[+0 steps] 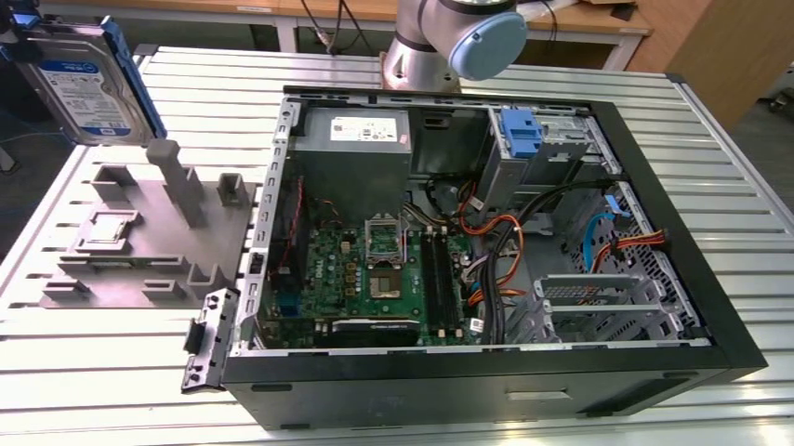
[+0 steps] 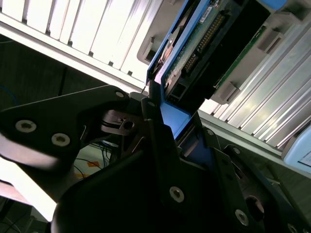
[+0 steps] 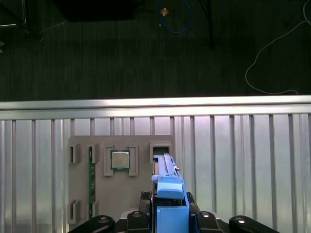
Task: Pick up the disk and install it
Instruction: 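Pick up the disk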
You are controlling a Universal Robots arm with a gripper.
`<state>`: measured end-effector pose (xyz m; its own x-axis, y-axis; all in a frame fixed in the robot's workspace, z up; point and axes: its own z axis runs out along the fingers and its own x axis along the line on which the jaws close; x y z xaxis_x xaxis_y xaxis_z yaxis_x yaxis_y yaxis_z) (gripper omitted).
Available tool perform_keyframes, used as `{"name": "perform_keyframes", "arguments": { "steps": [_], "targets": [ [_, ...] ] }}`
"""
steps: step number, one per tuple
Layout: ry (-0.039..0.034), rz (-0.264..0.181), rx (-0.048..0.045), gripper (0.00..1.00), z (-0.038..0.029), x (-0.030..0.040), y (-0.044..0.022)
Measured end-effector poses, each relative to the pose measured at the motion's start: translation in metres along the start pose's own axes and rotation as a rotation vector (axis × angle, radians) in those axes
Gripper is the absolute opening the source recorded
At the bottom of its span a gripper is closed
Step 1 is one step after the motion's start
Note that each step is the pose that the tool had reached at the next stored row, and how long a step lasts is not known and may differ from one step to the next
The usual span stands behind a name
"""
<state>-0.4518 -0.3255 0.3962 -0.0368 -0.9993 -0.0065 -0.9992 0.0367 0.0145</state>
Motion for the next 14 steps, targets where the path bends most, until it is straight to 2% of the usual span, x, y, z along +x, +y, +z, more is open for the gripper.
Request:
{"name": "perform_keyframes", "arguments": {
  "steps": [5,14],
  "targets": [
    [-0.0015,0.000,-0.0001,0.36,-0.0004,0.0000,0.0001],
    [-0.0015,0.000,0.0000,0.36,-0.0058,0.0000,0.0001]
  ]
}}
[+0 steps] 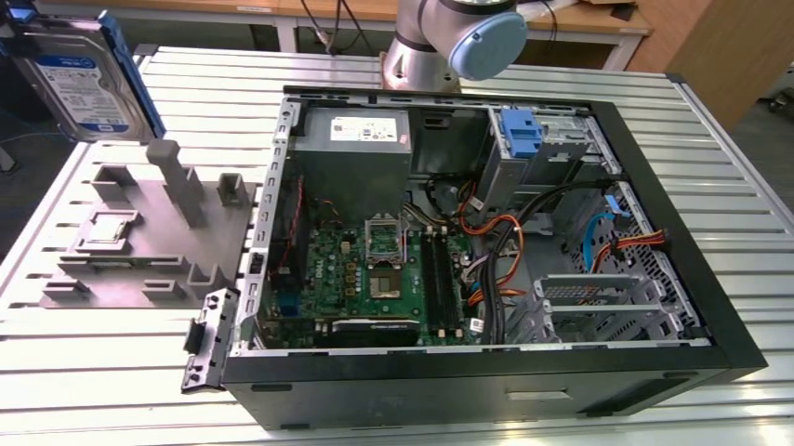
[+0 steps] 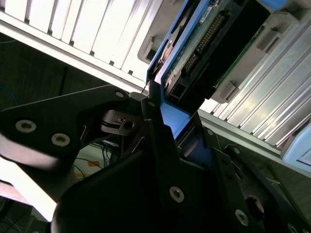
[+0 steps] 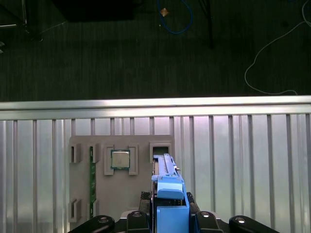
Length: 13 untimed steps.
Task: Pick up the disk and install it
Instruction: 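Pick up the disk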
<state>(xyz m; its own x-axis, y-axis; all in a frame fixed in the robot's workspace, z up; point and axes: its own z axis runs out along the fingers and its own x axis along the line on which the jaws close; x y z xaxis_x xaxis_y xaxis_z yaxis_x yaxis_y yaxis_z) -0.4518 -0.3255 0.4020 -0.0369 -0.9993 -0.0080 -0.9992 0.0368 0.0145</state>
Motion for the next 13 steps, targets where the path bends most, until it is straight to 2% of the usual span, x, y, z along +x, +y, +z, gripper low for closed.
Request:
{"name": "perform_keyframes", "arguments": {
  "steps": [13],
  "targets": [
    [0.0000,0.000,0.0000,0.36,-0.0026,0.0000,0.0000]
  ]
}}
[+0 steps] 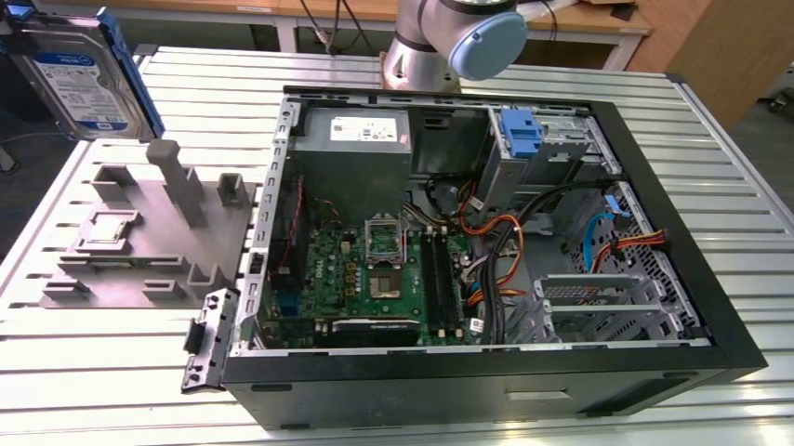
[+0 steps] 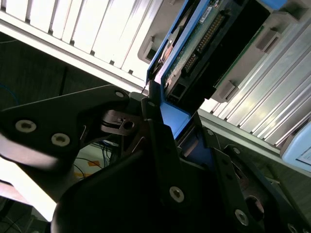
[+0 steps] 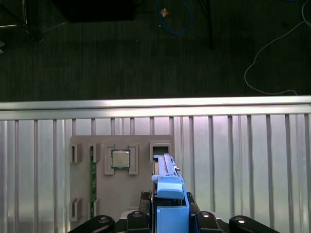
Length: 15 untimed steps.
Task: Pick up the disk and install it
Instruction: 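Pick up the disk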
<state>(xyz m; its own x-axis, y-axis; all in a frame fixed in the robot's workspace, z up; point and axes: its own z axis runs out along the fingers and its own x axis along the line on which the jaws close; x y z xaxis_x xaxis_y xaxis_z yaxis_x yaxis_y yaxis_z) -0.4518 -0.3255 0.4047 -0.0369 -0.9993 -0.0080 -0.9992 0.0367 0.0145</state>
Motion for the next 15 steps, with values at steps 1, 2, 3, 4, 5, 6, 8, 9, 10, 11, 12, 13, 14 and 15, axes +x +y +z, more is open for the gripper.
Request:
{"name": "perform_keyframes", "arguments": {
  "steps": [1,2,3,4,5,6,8,9,10,11,12,13,14,15],
  "targets": [
    [0.0000,0.000,0.0000,0.36,-0.0001,0.0000,0.0000],
    [0.0001,0.000,-0.0001,0.36,-0.0003,0.0000,0.0000],
    [0.0001,0.000,-0.0001,0.36,-0.0006,0.0000,0.0000],
    [0.0000,0.000,-0.0001,0.36,-0.0009,0.0000,0.0000],
    [0.0000,0.000,0.0000,0.36,-0.0014,0.0000,0.0000],
    [0.0001,0.000,-0.0001,0.36,-0.0023,0.0000,0.0000],
    [0.0001,0.000,-0.0001,0.36,-0.0054,-0.0001,0.0000],
    [0.0000,0.000,0.0000,0.36,-0.0070,-0.0001,0.0001],
    [0.0000,0.000,0.0000,0.36,-0.0086,-0.0001,0.0001],
    [0.0000,0.000,0.0001,0.36,-0.0101,-0.0001,0.0002],
    [-0.0001,0.000,0.0003,0.36,-0.0111,-0.0001,0.0002],
    [-0.0001,0.000,0.0006,0.36,-0.0120,-0.0001,0.0002],
    [-0.0001,0.000,0.0008,0.36,-0.0126,-0.0001,0.0003],
    [-0.0001,0.000,0.0010,0.36,-0.0129,-0.0001,0.0003]
  ]
}}
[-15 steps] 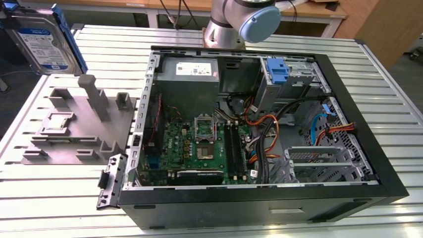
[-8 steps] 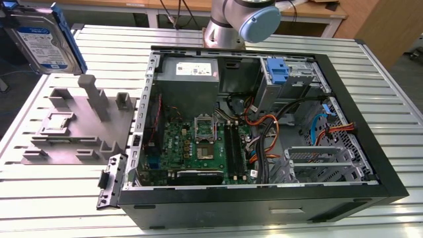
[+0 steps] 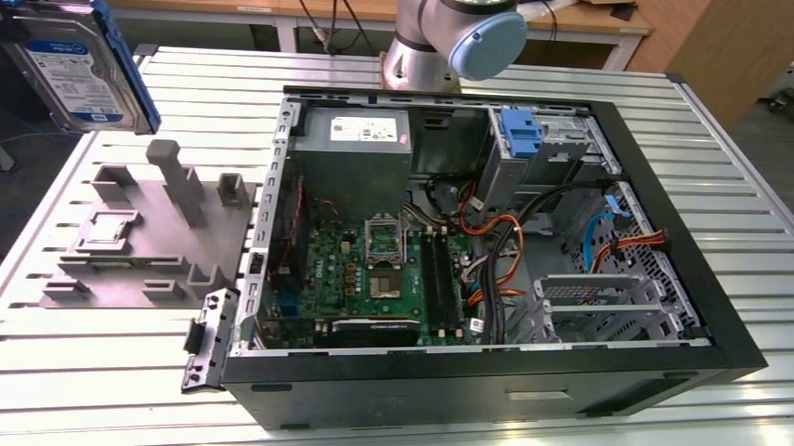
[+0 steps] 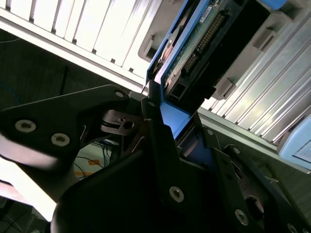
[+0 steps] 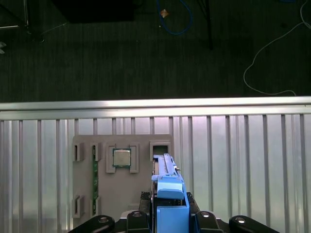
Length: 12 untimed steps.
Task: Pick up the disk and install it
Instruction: 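Pick up the disk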
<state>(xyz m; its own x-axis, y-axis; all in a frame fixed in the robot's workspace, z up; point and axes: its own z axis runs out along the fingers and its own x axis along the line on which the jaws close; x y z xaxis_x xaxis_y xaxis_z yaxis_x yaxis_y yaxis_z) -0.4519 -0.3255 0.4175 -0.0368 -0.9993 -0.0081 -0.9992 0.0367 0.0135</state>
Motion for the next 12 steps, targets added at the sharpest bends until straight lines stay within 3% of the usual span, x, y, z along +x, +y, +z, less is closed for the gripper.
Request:
{"name": "perform_keyframes", "arguments": {
  "steps": [12],
  "targets": [
    [0.0000,0.000,0.0006,0.36,-0.0047,-0.0001,0.0000]
  ]
}}
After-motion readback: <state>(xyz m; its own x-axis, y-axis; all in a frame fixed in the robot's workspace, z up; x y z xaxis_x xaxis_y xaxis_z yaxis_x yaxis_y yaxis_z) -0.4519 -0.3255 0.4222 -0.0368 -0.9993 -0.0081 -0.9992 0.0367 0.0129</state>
